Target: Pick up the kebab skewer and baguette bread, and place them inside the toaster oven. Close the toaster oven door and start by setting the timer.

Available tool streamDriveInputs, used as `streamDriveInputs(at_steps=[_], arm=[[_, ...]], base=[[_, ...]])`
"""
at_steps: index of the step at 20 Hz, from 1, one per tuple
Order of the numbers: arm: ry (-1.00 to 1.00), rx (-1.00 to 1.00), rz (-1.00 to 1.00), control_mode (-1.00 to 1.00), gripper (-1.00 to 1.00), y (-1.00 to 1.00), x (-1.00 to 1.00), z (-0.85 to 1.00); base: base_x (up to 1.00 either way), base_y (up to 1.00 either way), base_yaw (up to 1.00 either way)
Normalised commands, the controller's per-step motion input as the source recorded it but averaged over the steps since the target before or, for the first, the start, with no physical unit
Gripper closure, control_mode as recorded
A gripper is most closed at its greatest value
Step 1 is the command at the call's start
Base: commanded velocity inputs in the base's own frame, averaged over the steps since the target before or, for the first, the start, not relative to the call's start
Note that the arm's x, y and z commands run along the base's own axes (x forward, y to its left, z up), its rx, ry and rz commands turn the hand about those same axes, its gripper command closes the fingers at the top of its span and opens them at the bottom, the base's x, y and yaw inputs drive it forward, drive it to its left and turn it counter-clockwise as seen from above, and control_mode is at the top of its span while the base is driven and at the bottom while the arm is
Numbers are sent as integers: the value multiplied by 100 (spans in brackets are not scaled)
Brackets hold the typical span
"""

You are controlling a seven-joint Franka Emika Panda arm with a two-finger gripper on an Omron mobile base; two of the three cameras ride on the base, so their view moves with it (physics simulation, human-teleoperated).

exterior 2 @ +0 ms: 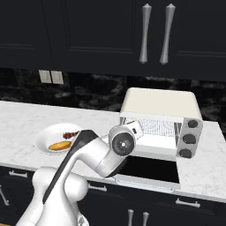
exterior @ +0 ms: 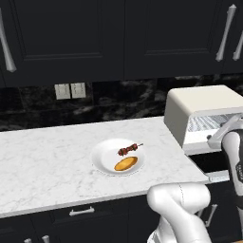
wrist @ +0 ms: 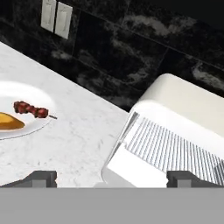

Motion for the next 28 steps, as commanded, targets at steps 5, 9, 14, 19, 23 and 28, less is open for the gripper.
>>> streamDriveInputs(at_steps=[5, 9, 14, 19, 23, 28], arm=[[-8, 5, 0, -100, -100, -78, 14, -12], [0, 16, 0, -100, -100, -48, 48, -12], [0, 15, 0, -100, -100, -56, 61, -13], [-8, 0, 2, -100, -100, -5, 31, -43], [-17, -10, 0, -100, -100, -2, 26, -31], [-8, -9, 0, -100, -100, -1, 27, -15]], base=[[0, 0, 0], [0, 0, 0], [0, 0, 0], [0, 0, 0], [0, 0, 0], [0, 0, 0]])
